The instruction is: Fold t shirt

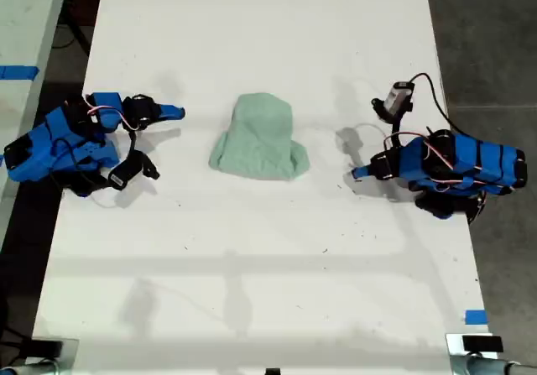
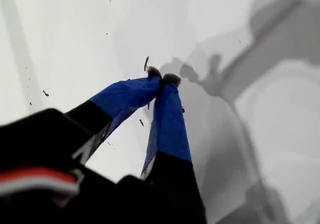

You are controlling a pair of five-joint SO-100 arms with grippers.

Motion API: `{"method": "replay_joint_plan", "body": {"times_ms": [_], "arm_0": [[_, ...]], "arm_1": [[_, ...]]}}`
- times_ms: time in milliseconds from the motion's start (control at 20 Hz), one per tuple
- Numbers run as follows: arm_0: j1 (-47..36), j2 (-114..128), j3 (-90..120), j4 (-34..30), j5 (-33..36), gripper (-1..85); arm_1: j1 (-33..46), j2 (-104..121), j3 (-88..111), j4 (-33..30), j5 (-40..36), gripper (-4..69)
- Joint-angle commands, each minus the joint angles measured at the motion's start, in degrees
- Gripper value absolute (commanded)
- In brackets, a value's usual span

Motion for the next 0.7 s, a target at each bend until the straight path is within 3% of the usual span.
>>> {"method": "replay_joint_plan", "body": {"times_ms": [0, 150, 250, 300, 400, 550, 650], "arm_0": [[-3.9, 0.4, 2.1, 4.9, -1.3, 0.4], [4.3, 0.3, 2.1, 3.9, -8.3, 3.9], [7.1, 0.3, 2.1, 4.0, -23.7, 4.0], [7.5, 0.3, 2.1, 2.9, -25.7, 4.0], [2.3, 0.0, 2.1, 5.7, -23.6, 4.2], [-4.7, 0.0, 2.1, 5.7, -15.4, 4.8], [-7.6, 0.0, 2.1, 5.7, -14.1, 4.8]], "arm_1": [[-0.4, 0.6, 3.4, -0.3, 0.5, 1.5], [-0.4, 0.6, 3.4, -0.3, 0.5, 1.5], [-0.6, 0.6, 3.4, -0.3, 0.6, 1.5], [-0.7, 0.6, 3.4, -0.3, 0.6, 1.5], [-0.6, 0.6, 3.4, -0.3, 0.6, 1.5], [-0.8, 0.6, 3.4, -0.3, 0.6, 1.5], [-0.7, 0.6, 3.4, -0.3, 0.7, 1.5]]}}
